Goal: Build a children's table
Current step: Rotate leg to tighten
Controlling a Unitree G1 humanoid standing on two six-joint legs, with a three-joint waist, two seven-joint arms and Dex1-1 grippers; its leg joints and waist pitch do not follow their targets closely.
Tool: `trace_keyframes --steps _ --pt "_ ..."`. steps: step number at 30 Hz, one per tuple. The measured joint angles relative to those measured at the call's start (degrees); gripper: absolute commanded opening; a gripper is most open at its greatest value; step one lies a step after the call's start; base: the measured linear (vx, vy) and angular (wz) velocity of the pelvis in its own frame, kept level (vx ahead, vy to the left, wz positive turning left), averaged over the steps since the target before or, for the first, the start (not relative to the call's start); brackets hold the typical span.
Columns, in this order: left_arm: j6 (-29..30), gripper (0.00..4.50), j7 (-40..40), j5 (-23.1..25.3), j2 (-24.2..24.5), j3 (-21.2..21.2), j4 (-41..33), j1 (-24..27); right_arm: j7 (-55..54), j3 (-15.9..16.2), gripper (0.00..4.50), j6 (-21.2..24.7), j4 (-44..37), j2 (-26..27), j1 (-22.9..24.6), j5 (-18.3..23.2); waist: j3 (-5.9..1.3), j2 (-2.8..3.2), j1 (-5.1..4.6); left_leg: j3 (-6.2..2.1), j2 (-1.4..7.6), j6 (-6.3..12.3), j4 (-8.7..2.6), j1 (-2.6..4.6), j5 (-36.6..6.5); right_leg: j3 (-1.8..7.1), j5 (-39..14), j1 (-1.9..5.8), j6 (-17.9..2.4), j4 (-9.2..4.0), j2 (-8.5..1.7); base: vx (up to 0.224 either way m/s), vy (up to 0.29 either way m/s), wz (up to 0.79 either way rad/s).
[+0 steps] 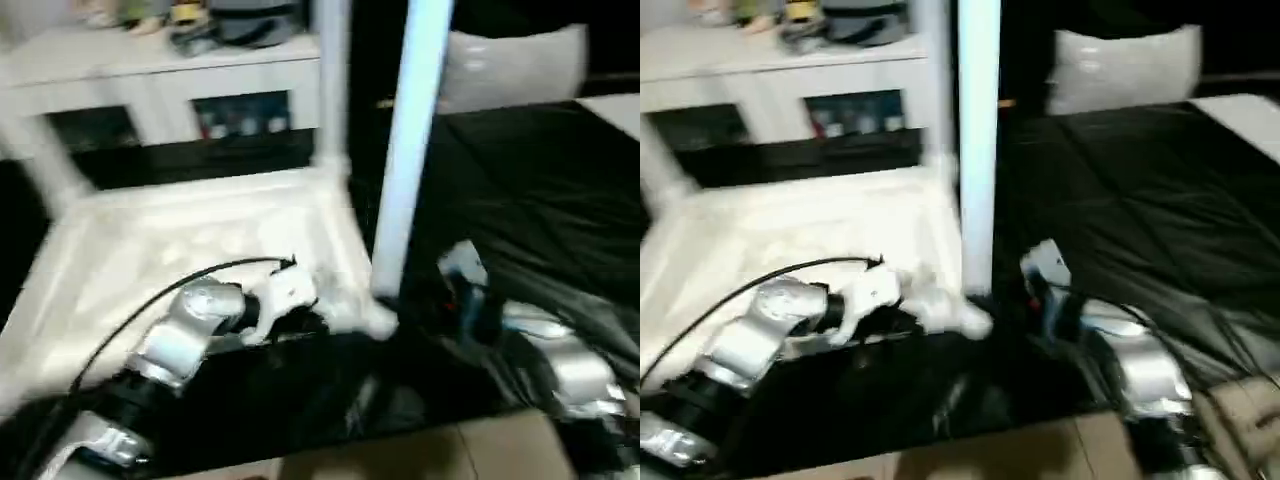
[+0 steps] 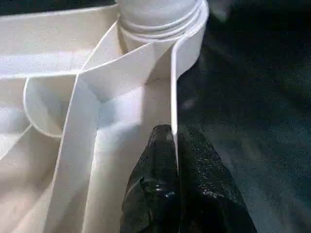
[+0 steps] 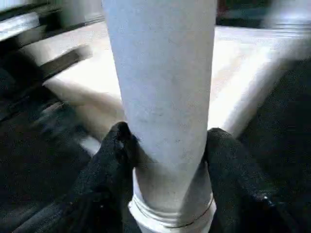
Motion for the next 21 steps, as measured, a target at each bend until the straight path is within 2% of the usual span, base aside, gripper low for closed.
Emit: trace_keyframes --steps 1,3,5,6,7,9,14,21 --pt "1.0 0.0 1.3 0.0 -0.8 0.2 -0.1 0.0 -2.1 -0.2 1.87 -0.1 0.8 1.1 -0.6 -0.4 0.0 0.02 -0.6 -0.12 0.0 0.0 0.0 -0.01 0.0 -0.15 0.0 0.01 0.0 -0.23 0.0 0.0 0.0 0.0" --pt "4.7 0.0 7.7 1.8 -4.8 1.8 0.1 -0.3 -10.7 -1.5 1.87 -0.3 5.2 6.4 -4.1 -2.1 0.06 0.0 -1.86 -0.15 -0.01 0.0 0.09 -0.04 0.0 -0.21 0.0 -0.08 0.0 -0.3 -0.04 0.0 0.0 0.0" --pt "7.0 0.0 12.8 3.3 -7.5 2.4 0.9 -1.4 -18.3 -2.0 1.87 -1.0 8.6 10.1 -7.1 -3.6 0.14 -0.01 -2.63 -0.16 -0.04 0.01 0.15 -0.08 0.0 -0.45 0.0 -0.19 0.0 -0.37 -0.19 0.0 0.0 0.0" --pt "7.5 0.0 14.4 3.6 -8.5 2.5 1.5 -1.8 -20.4 -2.4 1.87 -1.3 9.7 11.0 -7.9 -3.9 0.16 -0.01 -2.72 -0.2 -0.04 0.01 0.15 -0.1 0.0 -0.82 0.0 -0.17 0.0 -0.44 -0.39 0.0 0.0 0.0" --pt "7.8 0.0 15.9 4.0 -9.5 2.5 2.0 -2.2 -21.8 -3.0 2.43 -1.9 10.7 11.9 -8.5 -4.1 0.18 -0.03 -2.76 -0.21 -0.03 0.01 0.14 -0.13 0.0 -1.29 0.0 -0.15 0.0 -0.5 -0.65 0.0 0.0 0.0" --pt "8.0 0.0 17.9 4.4 -10.9 2.2 2.5 -2.6 -24.0 -4.0 2.57 -3.6 11.9 13.0 -8.7 -4.2 0.22 -0.02 -2.64 -0.21 -0.03 0.02 0.13 -0.24 0.0 -1.55 0.0 -0.15 0.0 -0.56 -0.79 0.0 0.0 0.0" --pt "7.9 0.0 17.4 4.2 -11.1 0.7 1.1 -2.7 -23.2 -5.5 3.09 -5.3 11.8 12.6 -7.3 -3.2 0.23 0.06 -1.23 -0.11 -0.04 0.06 0.11 -0.5 0.0 -1.43 0.5 -0.18 -0.5 -0.54 -0.82 0.01 0.0 0.02" --pt "1.9 0.0 13.2 4.0 -7.8 -1.1 1.9 -2.9 -12.5 -5.3 3.63 -7.1 6.8 5.8 -1.9 -1.0 0.18 0.2 1.39 -0.12 0.1 0.13 -0.19 -0.9 -0.1 -1.57 1.1 -0.5 -0.4 -0.21 -0.77 0.0 0.0 0.0"
